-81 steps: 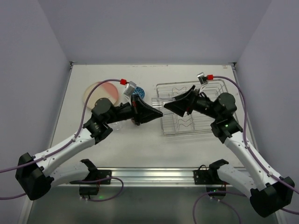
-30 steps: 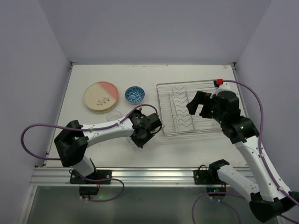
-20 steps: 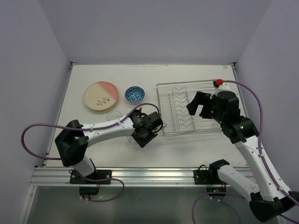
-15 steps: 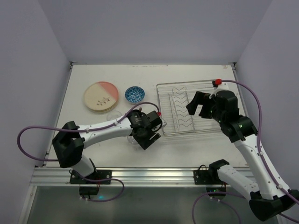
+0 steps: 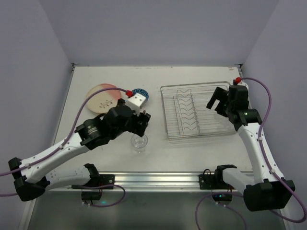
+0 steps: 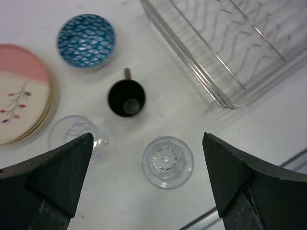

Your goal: Unload the mixed dishes from the dish rack

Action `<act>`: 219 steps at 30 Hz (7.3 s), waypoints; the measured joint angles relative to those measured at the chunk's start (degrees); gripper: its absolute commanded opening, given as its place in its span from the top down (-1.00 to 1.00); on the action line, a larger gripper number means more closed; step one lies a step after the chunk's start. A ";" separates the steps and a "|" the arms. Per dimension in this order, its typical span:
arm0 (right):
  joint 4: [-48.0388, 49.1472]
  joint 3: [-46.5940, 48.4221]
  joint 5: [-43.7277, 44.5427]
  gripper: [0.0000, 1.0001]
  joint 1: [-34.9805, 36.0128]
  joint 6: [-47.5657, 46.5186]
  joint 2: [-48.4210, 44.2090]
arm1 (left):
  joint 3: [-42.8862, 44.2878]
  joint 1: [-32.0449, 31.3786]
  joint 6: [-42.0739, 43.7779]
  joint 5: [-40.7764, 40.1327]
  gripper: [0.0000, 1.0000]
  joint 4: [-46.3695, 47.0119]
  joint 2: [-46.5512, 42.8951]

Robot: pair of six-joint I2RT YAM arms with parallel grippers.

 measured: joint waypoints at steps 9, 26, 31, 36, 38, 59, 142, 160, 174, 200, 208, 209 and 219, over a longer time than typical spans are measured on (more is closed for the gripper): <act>-0.31 5.95 4.09 -0.98 -8.46 -3.58 13.66 | -8.92 6.75 -4.09 -13.00 -1.00 0.79 -14.32; -0.66 14.23 8.48 -0.91 -13.57 -5.95 32.96 | -18.95 6.75 -4.92 -11.67 -1.00 3.43 -18.88; -0.52 14.21 8.57 -0.84 -13.84 -5.05 35.04 | -19.19 6.75 -4.87 -9.73 -1.00 4.20 -19.06; 0.24 14.19 8.46 -0.78 -13.84 -4.13 36.09 | -19.19 6.75 -4.87 -8.28 -1.00 4.90 -19.19; 0.59 14.10 8.46 -0.75 -13.84 -3.80 36.87 | -19.19 6.75 -4.85 -8.02 -1.00 5.03 -19.30; 1.73 13.55 6.56 0.17 -12.46 -2.38 38.56 | -20.04 6.75 -4.68 -7.28 -1.00 5.31 -19.19; 28.41 -12.92 -34.80 -0.98 7.26 3.65 -13.70 | 3.78 6.84 -12.28 -3.37 1.00 -14.62 0.26; 22.10 -12.92 -32.72 -0.98 7.28 -0.63 -14.56 | -7.37 9.11 -14.93 1.84 1.00 -20.35 9.92; 20.87 -12.92 -33.57 -0.98 7.26 -1.57 -14.82 | -12.61 9.14 -14.29 9.42 0.88 -15.34 11.85; 20.48 -12.92 -33.55 -0.98 7.26 -1.88 -15.93 | -13.60 10.78 -11.54 8.87 0.54 -12.20 14.43; 20.46 -12.94 -33.55 -0.98 7.26 -2.12 -15.93 | -11.85 11.52 -10.75 7.58 0.53 -11.87 14.49; 20.46 -12.92 -33.55 -0.98 7.26 -2.12 -15.93 | -11.72 11.76 -10.69 7.56 0.53 -11.78 14.49; 20.22 -12.92 -33.53 -0.98 7.28 -2.16 -15.93 | -10.80 12.17 -10.38 6.49 0.21 -12.22 14.23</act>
